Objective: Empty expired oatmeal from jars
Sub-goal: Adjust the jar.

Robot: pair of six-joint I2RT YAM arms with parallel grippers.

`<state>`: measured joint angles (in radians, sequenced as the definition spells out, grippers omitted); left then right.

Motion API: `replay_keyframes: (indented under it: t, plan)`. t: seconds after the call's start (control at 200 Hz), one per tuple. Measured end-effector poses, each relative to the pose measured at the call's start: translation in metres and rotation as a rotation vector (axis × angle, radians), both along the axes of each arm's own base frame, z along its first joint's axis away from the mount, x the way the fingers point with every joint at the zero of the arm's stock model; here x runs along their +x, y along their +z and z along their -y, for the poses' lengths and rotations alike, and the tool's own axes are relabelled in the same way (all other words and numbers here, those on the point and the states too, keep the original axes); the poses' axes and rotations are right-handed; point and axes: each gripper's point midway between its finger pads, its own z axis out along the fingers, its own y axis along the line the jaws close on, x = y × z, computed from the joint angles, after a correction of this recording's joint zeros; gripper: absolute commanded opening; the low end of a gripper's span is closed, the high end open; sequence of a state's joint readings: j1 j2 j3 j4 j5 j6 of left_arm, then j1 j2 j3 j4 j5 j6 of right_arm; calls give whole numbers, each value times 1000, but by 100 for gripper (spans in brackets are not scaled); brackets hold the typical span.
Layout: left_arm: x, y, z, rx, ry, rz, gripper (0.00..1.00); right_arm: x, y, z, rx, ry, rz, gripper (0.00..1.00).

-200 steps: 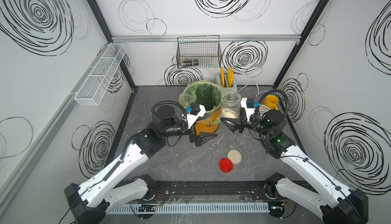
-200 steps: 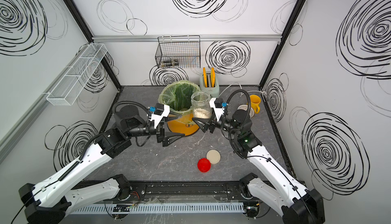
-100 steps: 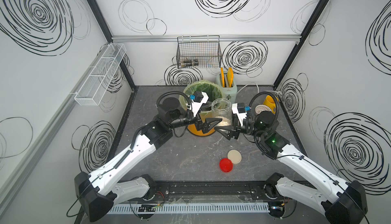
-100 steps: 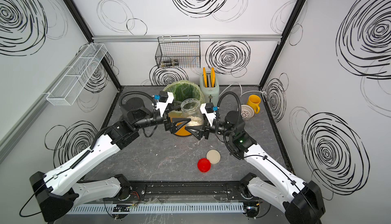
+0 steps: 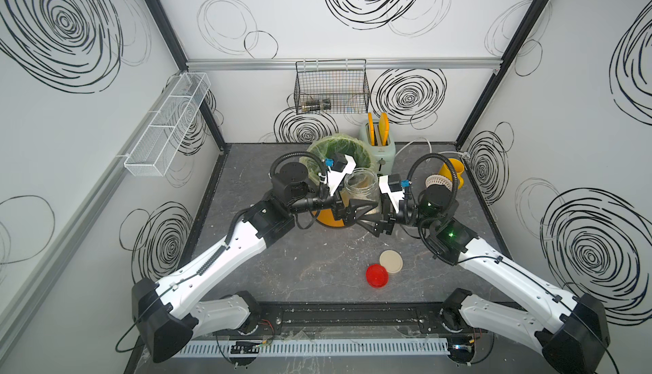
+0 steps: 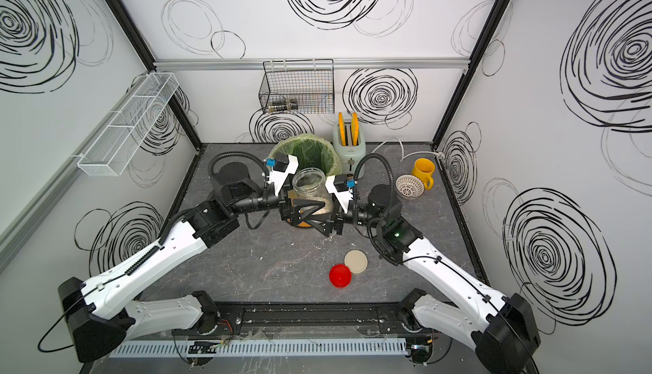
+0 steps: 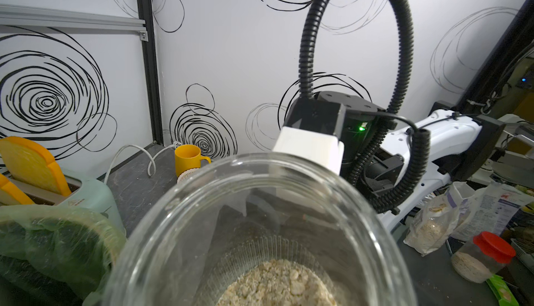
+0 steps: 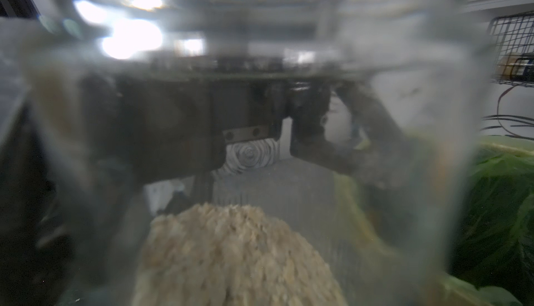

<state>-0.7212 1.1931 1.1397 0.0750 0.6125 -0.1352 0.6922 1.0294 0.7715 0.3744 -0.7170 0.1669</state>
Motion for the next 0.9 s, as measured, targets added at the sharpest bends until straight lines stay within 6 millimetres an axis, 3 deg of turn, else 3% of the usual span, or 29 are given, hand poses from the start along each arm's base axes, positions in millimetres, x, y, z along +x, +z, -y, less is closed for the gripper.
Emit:
replay_keyframes:
  t: [0.19,0.235,0.52,0.645,0.755,0.815,0.895]
  plan:
    - [1,3,0,-13,10,1,100,-1,-3,-3,-8,7,3,38]
    - [1,5,0,-19,15,1,97,0,-4,-3,-10,7,3,38]
    - [2,11,-4,-41,39,-3,62,-2,-7,-7,-17,20,9,40]
    - [2,10,-5,-47,45,-7,41,-3,-7,-8,-19,22,10,43]
    - [1,10,-7,-53,50,-10,17,-4,-7,-8,-19,25,10,52]
    - [1,10,-8,-55,54,-16,0,-4,-7,-8,-20,26,8,64]
    - [2,9,-9,-58,66,-25,0,-4,-8,-8,-22,25,3,82]
